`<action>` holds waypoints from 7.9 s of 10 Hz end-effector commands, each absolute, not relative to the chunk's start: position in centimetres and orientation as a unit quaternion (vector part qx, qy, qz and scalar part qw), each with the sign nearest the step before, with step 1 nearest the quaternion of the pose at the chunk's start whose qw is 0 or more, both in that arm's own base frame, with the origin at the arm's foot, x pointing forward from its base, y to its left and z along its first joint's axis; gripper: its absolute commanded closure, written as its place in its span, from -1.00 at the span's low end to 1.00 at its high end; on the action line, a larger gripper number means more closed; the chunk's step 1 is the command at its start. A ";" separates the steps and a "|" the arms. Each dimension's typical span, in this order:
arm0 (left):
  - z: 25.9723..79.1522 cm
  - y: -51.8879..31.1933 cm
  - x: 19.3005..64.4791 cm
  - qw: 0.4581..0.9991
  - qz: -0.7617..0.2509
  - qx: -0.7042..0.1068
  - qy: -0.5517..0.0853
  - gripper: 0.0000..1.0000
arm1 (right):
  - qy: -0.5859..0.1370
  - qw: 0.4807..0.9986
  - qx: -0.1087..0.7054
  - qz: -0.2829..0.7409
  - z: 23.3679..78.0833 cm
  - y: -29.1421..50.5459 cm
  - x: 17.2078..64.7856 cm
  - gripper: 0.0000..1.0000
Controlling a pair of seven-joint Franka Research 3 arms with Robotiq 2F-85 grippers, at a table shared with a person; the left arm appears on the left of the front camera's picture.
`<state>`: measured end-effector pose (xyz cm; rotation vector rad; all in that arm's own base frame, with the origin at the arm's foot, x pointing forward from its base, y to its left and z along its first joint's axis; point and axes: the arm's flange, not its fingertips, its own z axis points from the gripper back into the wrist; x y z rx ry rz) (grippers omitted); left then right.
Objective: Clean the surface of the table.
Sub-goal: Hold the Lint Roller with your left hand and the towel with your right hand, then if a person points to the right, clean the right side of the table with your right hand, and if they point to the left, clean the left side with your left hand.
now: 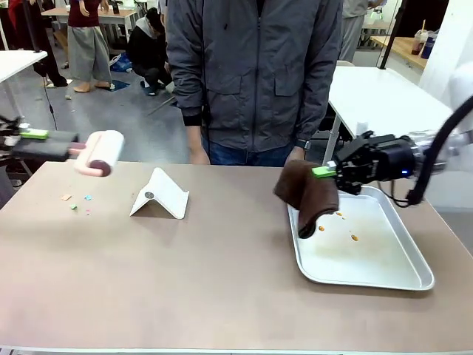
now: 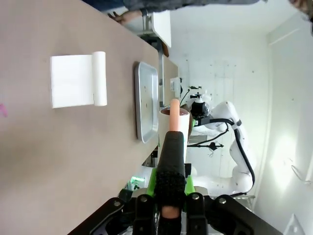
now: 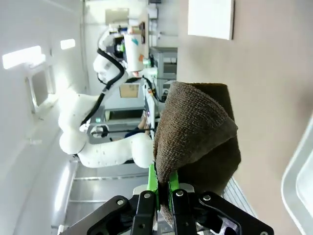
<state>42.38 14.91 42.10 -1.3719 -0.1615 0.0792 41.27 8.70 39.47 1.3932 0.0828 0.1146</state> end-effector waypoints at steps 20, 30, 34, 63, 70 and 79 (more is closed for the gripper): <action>37.7 27.4 42.8 0.729 -0.015 -0.684 -0.020 1.00 | -0.082 0.692 0.707 -0.124 38.7 -10.8 34.0 1.00; 37.7 27.4 42.8 0.729 -0.015 -0.684 -0.020 1.00 | -0.082 0.692 0.707 -0.124 38.7 -10.8 34.0 1.00; 37.7 27.4 42.8 0.729 -0.015 -0.684 -0.020 1.00 | -0.082 0.692 0.707 -0.124 38.7 -10.8 34.0 1.00; 36.7 31.7 47.0 0.843 0.128 -0.512 -0.105 0.55 | -0.082 0.692 0.707 -0.124 38.7 -10.8 34.0 1.00; 34.4 31.7 49.9 0.882 0.174 -0.430 -0.079 0.88 | -0.082 0.692 0.707 -0.124 38.7 -10.8 34.0 1.00; 31.4 28.3 51.7 0.904 0.134 -0.405 -0.016 0.88 | -0.082 0.692 0.707 -0.124 38.7 -10.8 34.0 1.00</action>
